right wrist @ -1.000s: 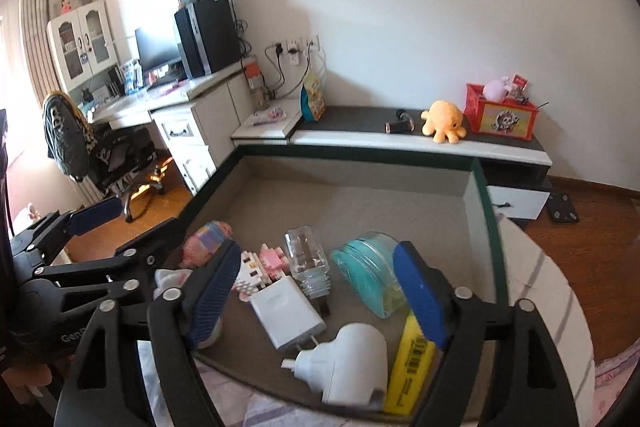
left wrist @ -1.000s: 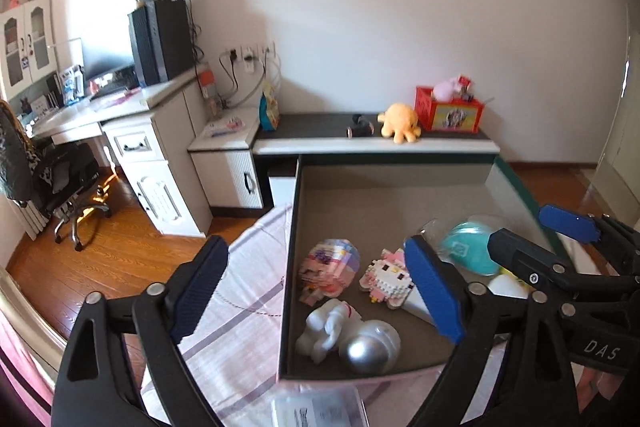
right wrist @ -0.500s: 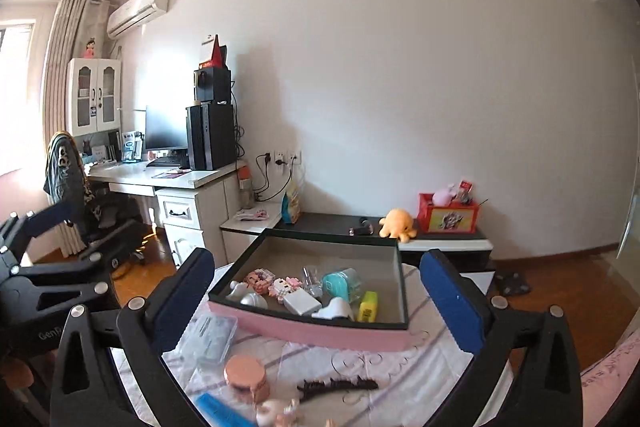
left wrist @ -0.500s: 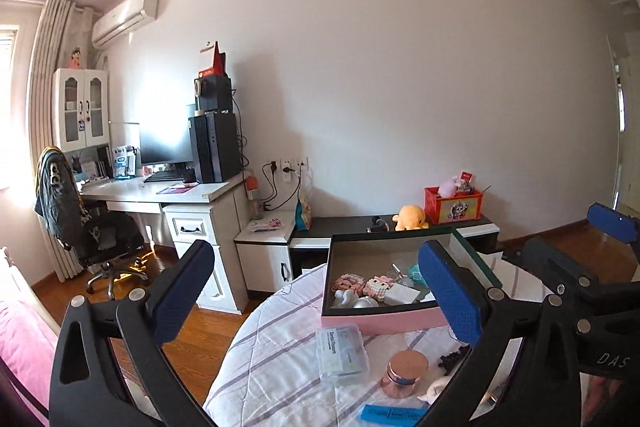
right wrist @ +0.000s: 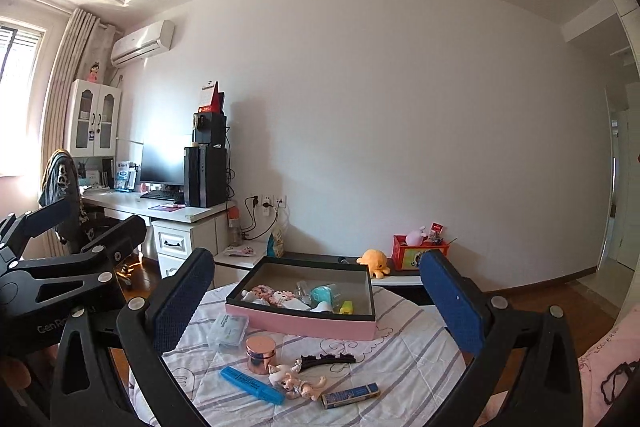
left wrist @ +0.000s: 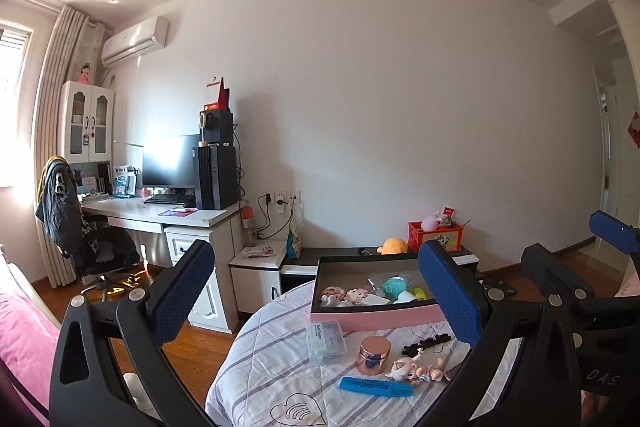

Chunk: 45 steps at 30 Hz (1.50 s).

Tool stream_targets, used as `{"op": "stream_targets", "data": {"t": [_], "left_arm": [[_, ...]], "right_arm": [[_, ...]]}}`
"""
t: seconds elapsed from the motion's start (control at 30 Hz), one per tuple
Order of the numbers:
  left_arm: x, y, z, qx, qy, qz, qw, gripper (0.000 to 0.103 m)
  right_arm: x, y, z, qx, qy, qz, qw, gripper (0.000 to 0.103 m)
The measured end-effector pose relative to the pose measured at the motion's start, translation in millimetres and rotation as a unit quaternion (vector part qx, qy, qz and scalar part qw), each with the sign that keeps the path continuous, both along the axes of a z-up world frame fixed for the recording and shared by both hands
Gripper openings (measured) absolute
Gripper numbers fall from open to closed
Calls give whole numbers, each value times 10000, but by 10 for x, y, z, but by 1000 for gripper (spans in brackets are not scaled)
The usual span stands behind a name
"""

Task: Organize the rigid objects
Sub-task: 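Withdraw both tools from the box back toward the remaining items, then grasp the clear Dental Flossers box with the left tool while the right tool grasps the doll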

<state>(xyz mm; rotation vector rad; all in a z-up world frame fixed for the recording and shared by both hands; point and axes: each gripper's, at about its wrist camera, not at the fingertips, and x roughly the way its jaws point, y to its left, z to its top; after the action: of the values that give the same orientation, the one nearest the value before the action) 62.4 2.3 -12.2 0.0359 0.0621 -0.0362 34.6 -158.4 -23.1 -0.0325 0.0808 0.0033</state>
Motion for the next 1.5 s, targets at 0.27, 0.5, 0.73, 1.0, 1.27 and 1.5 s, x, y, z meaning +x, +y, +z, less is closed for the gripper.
{"op": "stream_targets", "data": {"t": [0.27, 0.5, 0.73, 1.0, 1.27, 1.5], "left_arm": [[-123, -19, 45, 19, -40, 17, 10000, 103], [-75, -52, 46, 43, 92, -1, 9999, 103], [55, -85, -26, 68, 199, -44, 9998, 103], [473, 63, -318, -46, 871, 34, 9962, 103], [1114, 135, -896, -112, 2038, -33, 9789, 103], [1589, -252, -1398, 326, 2751, -304, 9604, 103]], "right_arm": [[-153, -14, 26, -4, -93, -47, 9999, 103], [-77, -50, -33, 32, 43, -82, 10000, 103], [-3, -69, -85, 32, 150, -81, 9998, 103], [274, -255, -328, 122, 601, -236, 9978, 103], [729, -605, -788, 360, 1337, -538, 9889, 103], [1103, -769, -1173, 435, 1931, -571, 9786, 103]]}}
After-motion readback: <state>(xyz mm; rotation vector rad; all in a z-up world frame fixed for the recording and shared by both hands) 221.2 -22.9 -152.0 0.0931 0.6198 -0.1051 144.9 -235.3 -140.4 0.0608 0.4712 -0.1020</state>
